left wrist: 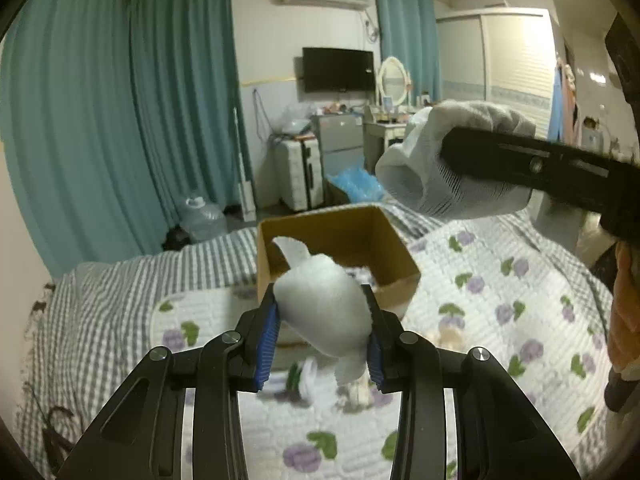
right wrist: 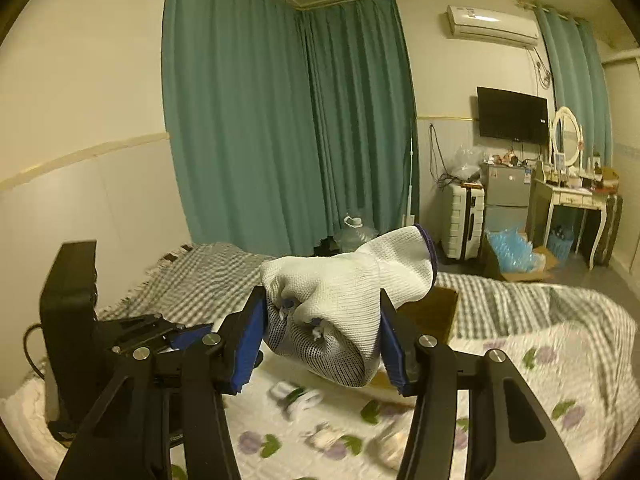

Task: Organize soft objects
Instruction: 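Carry the sock and plush item over the box and release both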

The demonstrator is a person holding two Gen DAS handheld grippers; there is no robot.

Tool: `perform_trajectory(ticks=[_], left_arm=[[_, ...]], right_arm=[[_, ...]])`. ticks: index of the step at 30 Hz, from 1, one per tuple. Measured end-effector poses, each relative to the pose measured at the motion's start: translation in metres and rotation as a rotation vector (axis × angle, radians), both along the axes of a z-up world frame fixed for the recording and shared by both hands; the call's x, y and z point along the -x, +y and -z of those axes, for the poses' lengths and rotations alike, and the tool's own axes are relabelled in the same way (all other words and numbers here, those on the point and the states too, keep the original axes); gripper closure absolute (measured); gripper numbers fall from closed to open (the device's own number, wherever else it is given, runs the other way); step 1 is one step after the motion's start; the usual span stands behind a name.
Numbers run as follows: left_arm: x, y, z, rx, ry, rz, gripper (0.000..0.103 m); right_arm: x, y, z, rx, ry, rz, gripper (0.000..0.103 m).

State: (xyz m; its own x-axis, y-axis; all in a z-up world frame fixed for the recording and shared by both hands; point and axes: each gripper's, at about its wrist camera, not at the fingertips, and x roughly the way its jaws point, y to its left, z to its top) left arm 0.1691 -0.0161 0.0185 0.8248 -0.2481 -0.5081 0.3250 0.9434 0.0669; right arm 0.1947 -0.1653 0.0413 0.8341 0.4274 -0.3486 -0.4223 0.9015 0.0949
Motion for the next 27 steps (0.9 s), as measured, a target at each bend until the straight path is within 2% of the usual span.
perform_trajectory(ticks=[4, 8, 13, 16, 21, 24, 25, 26, 27], left_arm=[[-0.037, -0.012, -0.002, -0.017, -0.001, -0.012, 0.066], [-0.085, -0.019, 0.009, -0.021, 0.014, -0.025, 0.066], [-0.145, -0.022, 0.039, -0.02, 0.057, -0.039, 0.066], [-0.172, -0.027, 0.062, -0.05, 0.087, -0.035, 0.066], [-0.2, -0.031, 0.092, -0.072, 0.132, -0.018, 0.062], [-0.202, -0.034, 0.099, -0.083, 0.116, -0.031, 0.062], [-0.2, -0.033, 0.1, -0.082, 0.113, -0.035, 0.06], [-0.198, -0.033, 0.1, -0.08, 0.114, -0.033, 0.051], [-0.197, -0.034, 0.099, -0.08, 0.117, -0.031, 0.039]], right_arm=[[-0.04, -0.002, 0.004, 0.012, 0.023, 0.006, 0.051], [-0.087, -0.006, 0.025, 0.03, 0.06, 0.021, 0.051], [-0.152, -0.011, 0.069, 0.057, 0.114, 0.04, 0.051], [-0.186, -0.016, 0.101, 0.073, 0.155, 0.047, 0.051], [-0.212, -0.021, 0.143, 0.117, 0.19, 0.051, 0.051], [-0.211, -0.027, 0.151, 0.116, 0.166, 0.076, 0.047], [-0.212, -0.029, 0.151, 0.107, 0.166, 0.074, 0.04], [-0.211, -0.031, 0.15, 0.097, 0.166, 0.075, 0.035], [-0.209, -0.033, 0.148, 0.094, 0.159, 0.089, 0.025]])
